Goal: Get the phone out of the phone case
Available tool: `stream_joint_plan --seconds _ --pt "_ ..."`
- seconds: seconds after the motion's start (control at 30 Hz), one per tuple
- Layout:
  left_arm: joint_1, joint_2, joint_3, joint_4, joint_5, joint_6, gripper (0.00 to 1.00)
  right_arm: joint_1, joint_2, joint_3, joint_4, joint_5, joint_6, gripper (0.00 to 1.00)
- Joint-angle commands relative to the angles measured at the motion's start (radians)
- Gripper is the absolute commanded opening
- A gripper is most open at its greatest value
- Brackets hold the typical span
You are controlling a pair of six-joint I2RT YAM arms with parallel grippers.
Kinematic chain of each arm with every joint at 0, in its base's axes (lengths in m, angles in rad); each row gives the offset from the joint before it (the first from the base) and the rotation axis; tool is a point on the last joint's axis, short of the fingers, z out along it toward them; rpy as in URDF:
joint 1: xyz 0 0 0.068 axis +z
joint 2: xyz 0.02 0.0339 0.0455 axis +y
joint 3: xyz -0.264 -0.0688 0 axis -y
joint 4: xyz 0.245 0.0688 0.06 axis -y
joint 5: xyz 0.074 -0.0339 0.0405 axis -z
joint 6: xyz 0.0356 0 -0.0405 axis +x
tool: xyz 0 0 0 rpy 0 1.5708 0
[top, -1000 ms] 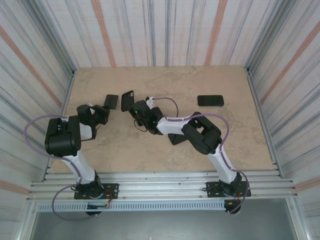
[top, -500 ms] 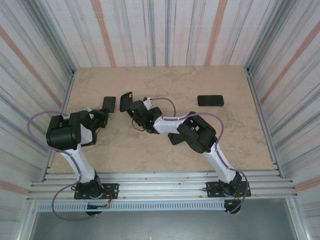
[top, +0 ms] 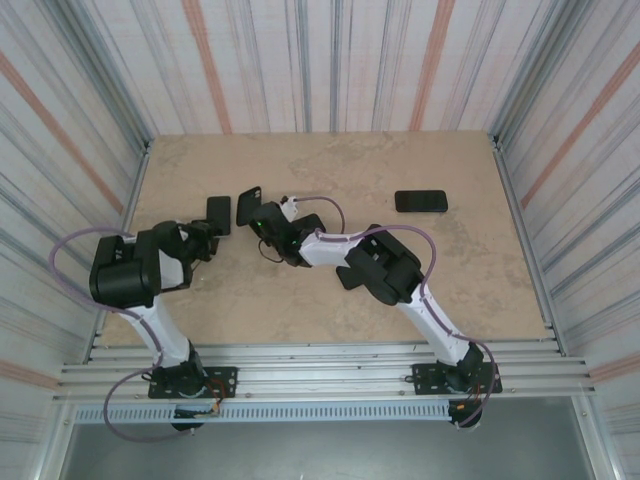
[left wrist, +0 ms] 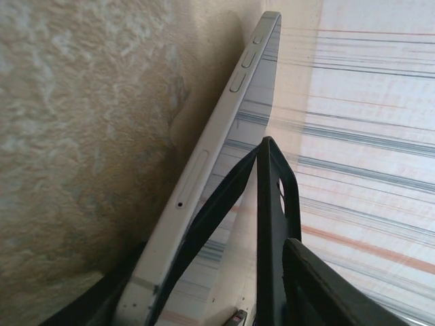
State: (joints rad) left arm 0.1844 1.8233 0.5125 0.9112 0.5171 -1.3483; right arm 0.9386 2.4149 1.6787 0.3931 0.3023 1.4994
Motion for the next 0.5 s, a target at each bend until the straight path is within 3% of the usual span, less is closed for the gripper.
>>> stream_joint_plan --seconds 0.0,0.47 --pt "0.009 -0.053 0.027 -0.130 0.021 0.038 0.58 0.008 0.030 0.046 -0.043 0.022 -0.048 0.07" --pt "0.030 -0.129 0.078 -0.352 0.030 0.101 0.69 0.017 0.058 0.093 -0.087 -0.053 -0.139 0.09"
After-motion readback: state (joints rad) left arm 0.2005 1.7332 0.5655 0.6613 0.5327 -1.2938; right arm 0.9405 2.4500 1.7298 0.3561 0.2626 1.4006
